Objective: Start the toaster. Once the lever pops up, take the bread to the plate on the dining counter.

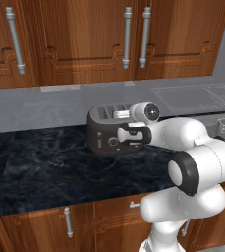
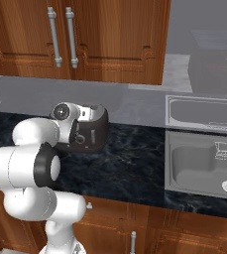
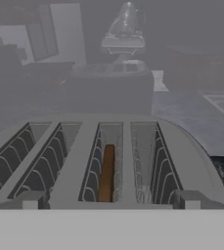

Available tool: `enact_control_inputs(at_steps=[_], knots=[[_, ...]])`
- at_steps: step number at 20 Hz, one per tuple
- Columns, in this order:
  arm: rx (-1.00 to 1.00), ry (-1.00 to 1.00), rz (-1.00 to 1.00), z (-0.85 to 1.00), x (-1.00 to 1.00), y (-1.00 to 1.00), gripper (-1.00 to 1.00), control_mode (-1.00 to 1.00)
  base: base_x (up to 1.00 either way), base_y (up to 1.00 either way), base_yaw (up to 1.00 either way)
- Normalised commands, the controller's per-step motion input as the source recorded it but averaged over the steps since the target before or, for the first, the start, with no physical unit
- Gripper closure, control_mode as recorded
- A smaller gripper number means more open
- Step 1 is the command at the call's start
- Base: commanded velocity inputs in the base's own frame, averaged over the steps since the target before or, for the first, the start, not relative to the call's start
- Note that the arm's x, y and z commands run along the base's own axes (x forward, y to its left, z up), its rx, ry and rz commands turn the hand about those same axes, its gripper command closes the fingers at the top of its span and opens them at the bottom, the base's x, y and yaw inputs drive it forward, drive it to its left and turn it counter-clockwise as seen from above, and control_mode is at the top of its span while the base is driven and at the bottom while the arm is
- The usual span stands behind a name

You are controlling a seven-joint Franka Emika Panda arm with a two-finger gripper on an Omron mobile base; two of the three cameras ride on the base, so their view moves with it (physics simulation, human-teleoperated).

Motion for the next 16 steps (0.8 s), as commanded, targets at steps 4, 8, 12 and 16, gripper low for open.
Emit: enact_control_inputs(at_steps=[4, 8, 12, 16], knots=[[0.00, 0.00, 0.00, 0.00, 0.00, 0.02, -1.00, -1.00, 0.00, 0.00, 0.00], [0.00, 0.01, 0.00, 0.00, 0.00, 0.00, -1.00, -1.00, 0.00, 0.00, 0.00], [0.00, 0.00, 0.00, 0.00, 0.00, 0.00, -1.00, -1.00, 0.00, 0.00, 0.00], [0.00, 0.00, 0.00, 0.00, 0.00, 0.00, -1.00, -1.00, 0.00, 0.00, 0.00]])
